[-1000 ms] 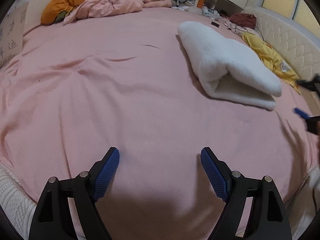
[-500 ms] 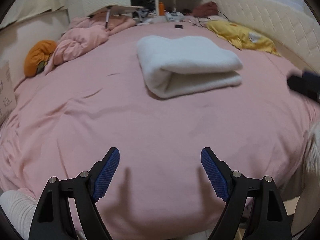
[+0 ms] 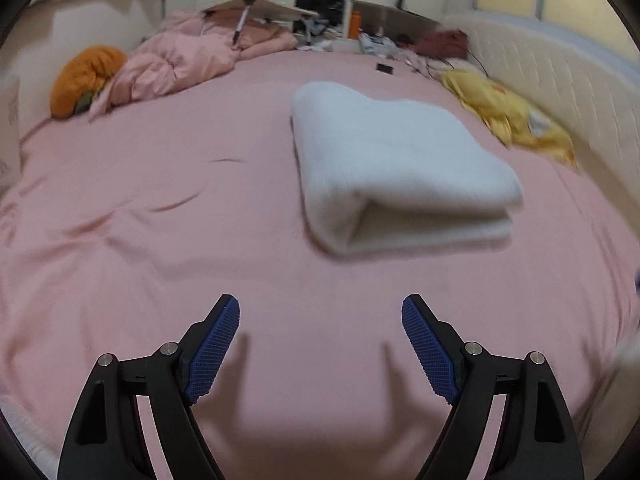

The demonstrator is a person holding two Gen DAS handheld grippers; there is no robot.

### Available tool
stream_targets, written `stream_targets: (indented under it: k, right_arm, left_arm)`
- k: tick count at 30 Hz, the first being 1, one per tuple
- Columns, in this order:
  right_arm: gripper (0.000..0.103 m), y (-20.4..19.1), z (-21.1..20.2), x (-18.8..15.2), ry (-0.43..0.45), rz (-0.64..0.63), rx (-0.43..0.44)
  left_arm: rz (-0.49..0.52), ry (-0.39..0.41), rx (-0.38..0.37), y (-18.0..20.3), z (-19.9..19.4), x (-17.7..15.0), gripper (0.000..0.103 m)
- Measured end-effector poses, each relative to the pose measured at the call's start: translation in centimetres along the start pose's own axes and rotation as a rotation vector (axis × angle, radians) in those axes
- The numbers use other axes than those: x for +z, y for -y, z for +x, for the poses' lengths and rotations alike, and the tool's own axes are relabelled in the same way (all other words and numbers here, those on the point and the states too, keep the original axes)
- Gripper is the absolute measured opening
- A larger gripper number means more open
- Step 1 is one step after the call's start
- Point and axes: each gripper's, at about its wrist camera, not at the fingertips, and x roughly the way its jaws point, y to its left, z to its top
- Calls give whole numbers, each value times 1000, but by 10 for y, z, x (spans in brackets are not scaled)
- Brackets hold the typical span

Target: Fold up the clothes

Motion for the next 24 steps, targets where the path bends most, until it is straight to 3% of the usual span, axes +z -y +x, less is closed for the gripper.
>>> stream_targets:
  k: [4, 10, 12, 13, 16, 18, 19, 20, 21, 23, 24]
  right_arm:
    - [79, 8, 0, 4, 4, 32, 28]
    - [79, 17, 16, 7, -49, 88, 76]
    - [79, 21, 25, 8, -82, 118, 99]
    - [79, 23, 29, 8, -94, 129, 106]
    - [79, 28, 38, 8, -127, 171, 131]
    - [79, 31, 41, 8, -135, 192, 140]
    - [79, 32, 42, 8, -137, 196, 144]
    - [79, 33, 42, 8, -139, 200, 146]
    - [79, 33, 43, 8, -144, 202, 149]
    - [79, 33, 46, 8, -155, 206, 155]
    - [79, 32, 46, 7, -157, 205, 154]
  left_arm:
    - [-17, 3, 74, 7, 36, 22, 84]
    - [71, 1, 168, 22, 73, 47, 80]
    - [108, -5, 155, 28, 80, 53, 68]
    - [125, -9, 136, 31, 81, 54, 38]
    - [152, 4, 166, 39, 75, 49, 27]
    - [164, 11, 187, 43, 71, 46, 29]
    - [166, 9, 190, 44, 70, 46, 37]
    - [177, 11, 199, 45, 70, 46, 52]
    - [195, 17, 214, 46, 69, 46, 57]
    - [204, 20, 202, 46, 70, 47, 26]
    - [193, 16, 206, 45, 70, 47, 26]
